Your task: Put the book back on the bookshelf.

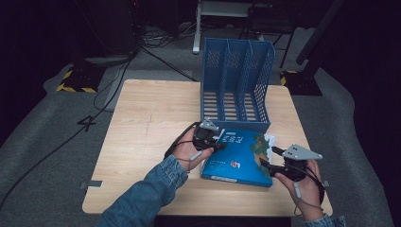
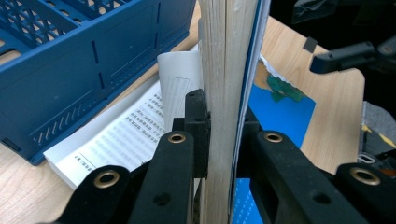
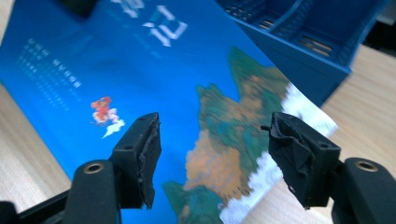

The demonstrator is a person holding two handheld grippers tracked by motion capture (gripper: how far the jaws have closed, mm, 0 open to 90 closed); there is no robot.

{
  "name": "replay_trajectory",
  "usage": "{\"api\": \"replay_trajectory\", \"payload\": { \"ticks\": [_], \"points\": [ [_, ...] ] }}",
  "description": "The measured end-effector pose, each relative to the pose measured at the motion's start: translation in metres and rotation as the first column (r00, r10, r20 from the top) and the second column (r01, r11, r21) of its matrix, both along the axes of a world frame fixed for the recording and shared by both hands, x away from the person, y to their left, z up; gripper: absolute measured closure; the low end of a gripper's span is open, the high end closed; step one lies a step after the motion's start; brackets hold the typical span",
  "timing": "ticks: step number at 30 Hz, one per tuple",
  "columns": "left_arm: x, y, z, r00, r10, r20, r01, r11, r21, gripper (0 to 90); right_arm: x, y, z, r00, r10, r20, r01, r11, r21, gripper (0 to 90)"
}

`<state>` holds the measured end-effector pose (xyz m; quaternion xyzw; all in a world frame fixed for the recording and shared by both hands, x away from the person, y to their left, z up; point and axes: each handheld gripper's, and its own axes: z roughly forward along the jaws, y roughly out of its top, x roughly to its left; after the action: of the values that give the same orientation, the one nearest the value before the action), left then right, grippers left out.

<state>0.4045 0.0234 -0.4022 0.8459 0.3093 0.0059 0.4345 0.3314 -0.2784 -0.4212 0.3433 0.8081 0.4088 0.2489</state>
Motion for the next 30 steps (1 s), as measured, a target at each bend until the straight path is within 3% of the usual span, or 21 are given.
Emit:
{"api": "replay_trajectory", "payload": {
  "ticks": [5,12,16,25,30],
  "points": [
    [0.003,-0.004,0.009,1.0000,0.006,-0.002,-0.006,1.0000,0.002,81.6,-0.003,0.019,0.006,0.9975,0.064,0.027,-0.064,0.998,0.002,33.4],
    [0.001,-0.005,0.015,1.0000,-0.002,0.005,0.002,1.0000,0.001,81.6,-0.010,0.037,0.010,0.9936,0.109,0.029,-0.109,0.994,0.002,31.5],
    [0.003,-0.001,0.015,1.0000,-0.008,0.002,0.008,1.0000,0.004,81.6,-0.017,0.052,0.009,0.9866,0.154,0.054,-0.153,0.988,-0.032,30.8],
    [0.007,0.002,0.015,0.9998,-0.016,-0.014,0.016,0.9999,0.000,81.5,-0.020,0.072,-0.006,0.9800,0.194,0.045,-0.192,0.980,-0.050,30.8],
    [0.007,0.002,0.013,0.9998,-0.010,-0.019,0.010,1.0000,0.001,81.5,-0.023,0.087,-0.017,0.9739,0.221,0.053,-0.214,0.971,-0.111,30.5]
  ]
}}
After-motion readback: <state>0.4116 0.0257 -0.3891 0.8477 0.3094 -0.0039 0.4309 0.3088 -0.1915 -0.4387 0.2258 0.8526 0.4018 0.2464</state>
